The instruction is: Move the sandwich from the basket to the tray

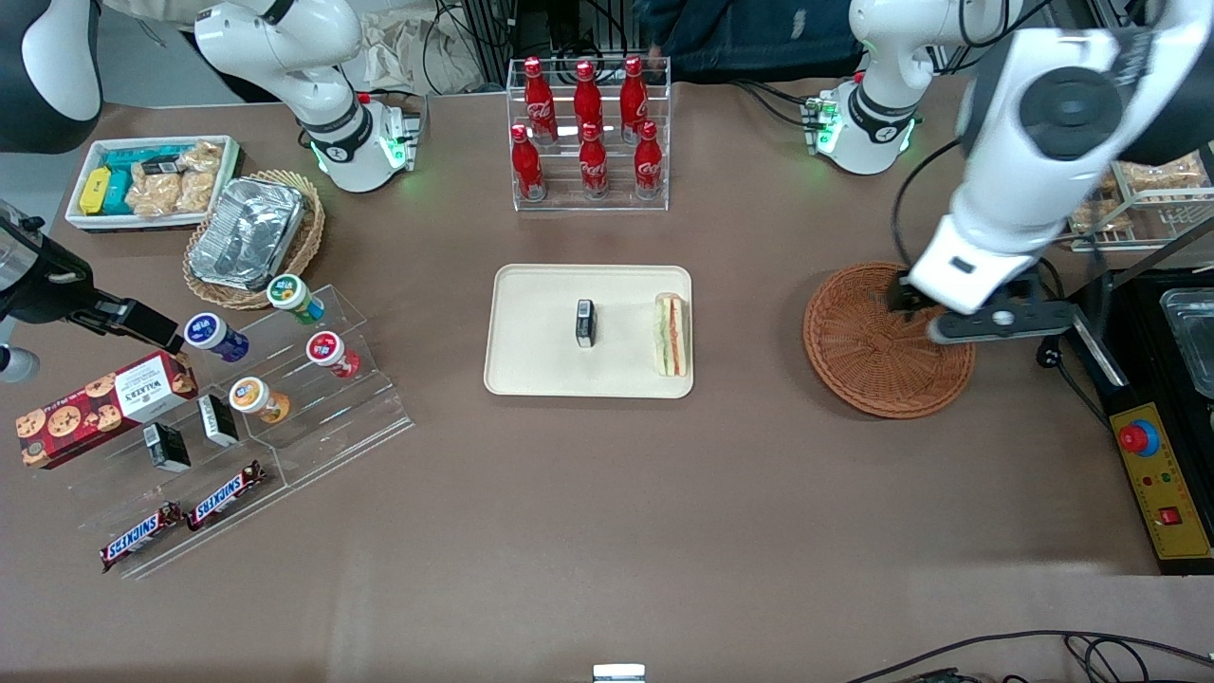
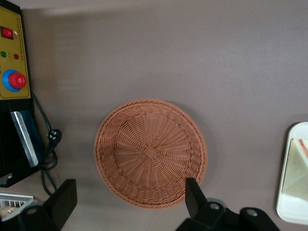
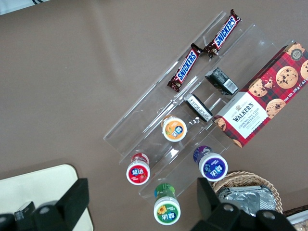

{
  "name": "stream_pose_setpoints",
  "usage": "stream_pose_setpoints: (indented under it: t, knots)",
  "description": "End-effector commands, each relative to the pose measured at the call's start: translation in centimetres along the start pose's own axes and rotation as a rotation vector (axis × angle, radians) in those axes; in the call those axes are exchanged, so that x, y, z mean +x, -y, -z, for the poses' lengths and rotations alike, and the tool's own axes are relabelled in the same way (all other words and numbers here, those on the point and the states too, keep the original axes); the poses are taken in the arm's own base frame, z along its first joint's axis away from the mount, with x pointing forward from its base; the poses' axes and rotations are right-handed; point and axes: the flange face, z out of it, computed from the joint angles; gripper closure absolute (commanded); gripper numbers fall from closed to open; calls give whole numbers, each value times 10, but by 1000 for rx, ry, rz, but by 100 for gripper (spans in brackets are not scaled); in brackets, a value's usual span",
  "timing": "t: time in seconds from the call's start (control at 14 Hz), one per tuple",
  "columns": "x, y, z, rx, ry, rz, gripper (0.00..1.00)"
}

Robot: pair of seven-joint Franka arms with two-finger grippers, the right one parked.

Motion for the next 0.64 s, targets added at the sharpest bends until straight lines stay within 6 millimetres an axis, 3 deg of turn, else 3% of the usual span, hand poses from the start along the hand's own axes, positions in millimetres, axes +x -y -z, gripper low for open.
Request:
stream_pose_setpoints:
  t: [0.0,0.14,0.21,0.43,0.57]
  knots:
    - [-18,66,31,-137,12,-44,0]
    - [-29,108,37,-236,25,-84,0]
    - [-32,116,40,-249,15,-96,0]
    - [-30,126,46,-240,-2,-85,0]
    - [-25,129,74,-236,-58,-85,0]
